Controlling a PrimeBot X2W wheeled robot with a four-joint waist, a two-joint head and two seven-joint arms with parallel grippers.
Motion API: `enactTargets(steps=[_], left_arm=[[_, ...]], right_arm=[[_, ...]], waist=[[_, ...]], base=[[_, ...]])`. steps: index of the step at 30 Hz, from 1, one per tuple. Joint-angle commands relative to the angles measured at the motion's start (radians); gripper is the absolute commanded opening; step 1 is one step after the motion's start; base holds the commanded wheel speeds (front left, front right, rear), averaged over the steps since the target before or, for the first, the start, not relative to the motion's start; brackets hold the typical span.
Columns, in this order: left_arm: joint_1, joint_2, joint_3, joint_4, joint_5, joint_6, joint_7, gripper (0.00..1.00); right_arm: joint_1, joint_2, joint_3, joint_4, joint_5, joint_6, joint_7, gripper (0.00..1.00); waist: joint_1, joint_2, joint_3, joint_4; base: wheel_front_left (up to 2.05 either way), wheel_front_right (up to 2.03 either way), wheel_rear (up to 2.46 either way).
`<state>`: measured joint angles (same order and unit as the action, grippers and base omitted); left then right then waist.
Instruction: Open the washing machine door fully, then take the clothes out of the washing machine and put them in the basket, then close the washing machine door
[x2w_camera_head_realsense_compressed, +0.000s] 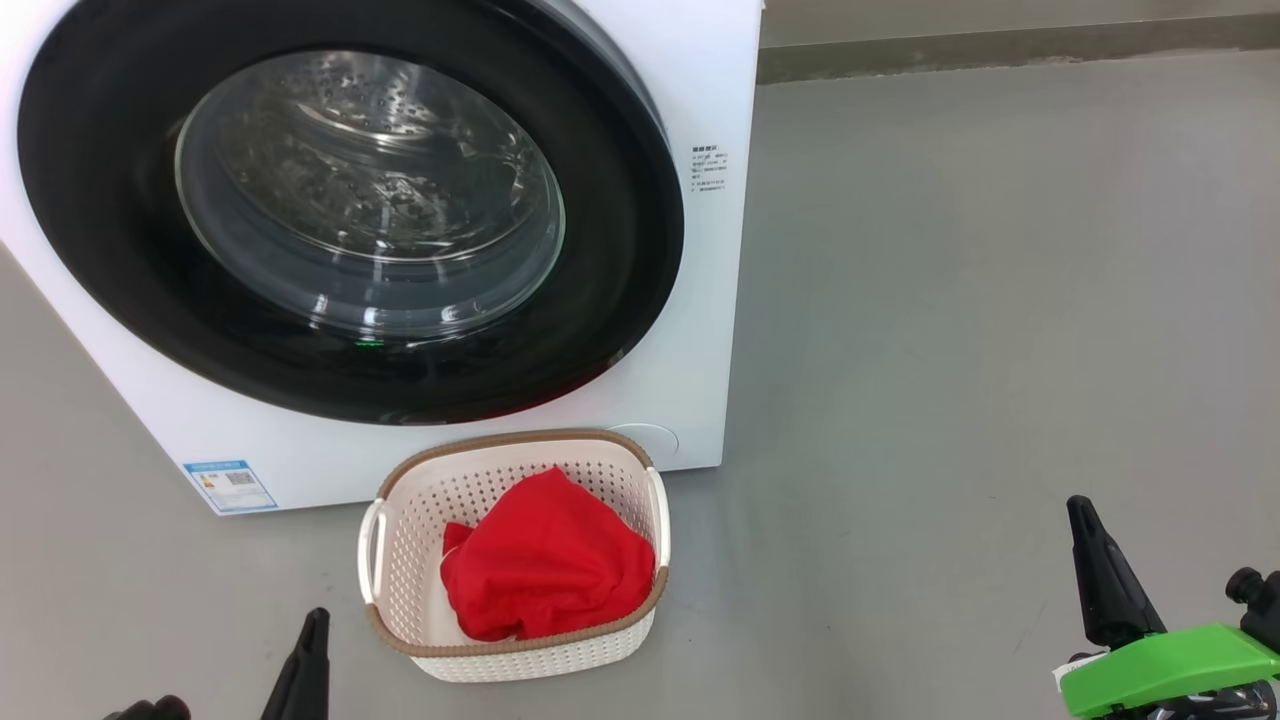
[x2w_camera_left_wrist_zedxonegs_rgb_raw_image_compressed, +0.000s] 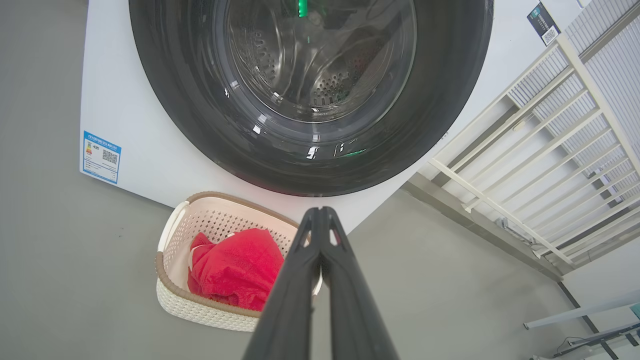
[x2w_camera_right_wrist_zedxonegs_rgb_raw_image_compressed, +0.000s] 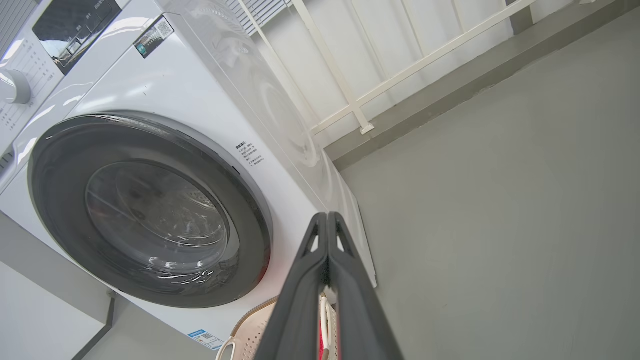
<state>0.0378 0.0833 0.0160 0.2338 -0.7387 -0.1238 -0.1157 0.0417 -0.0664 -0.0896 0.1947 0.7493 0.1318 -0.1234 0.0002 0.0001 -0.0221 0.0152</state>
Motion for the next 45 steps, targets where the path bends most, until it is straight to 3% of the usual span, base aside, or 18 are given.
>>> enactTargets(steps=[1,45], left_arm=[[-0.046,0.008,0.024,-0.019,-0.042,-0.003,0.007,0.0],[-0.103,-0.015,0.066,-0.002,-0.512,-0.005,0.133,0.0]], right_arm=[[-0.052,-0.01,-0.003,-0.021,0.037,0.0,0.009,0.0],[-0.108,0.005,-0.015,0.019,0.504,-0.001,0.139,0.0]], waist=[[-0.0001,-0.0001,0.001,0.0],[-0.0001,-0.0001,0.015,-0.009]], base=[[0.0,0.0,0.0],[0.0,0.0,0.0]])
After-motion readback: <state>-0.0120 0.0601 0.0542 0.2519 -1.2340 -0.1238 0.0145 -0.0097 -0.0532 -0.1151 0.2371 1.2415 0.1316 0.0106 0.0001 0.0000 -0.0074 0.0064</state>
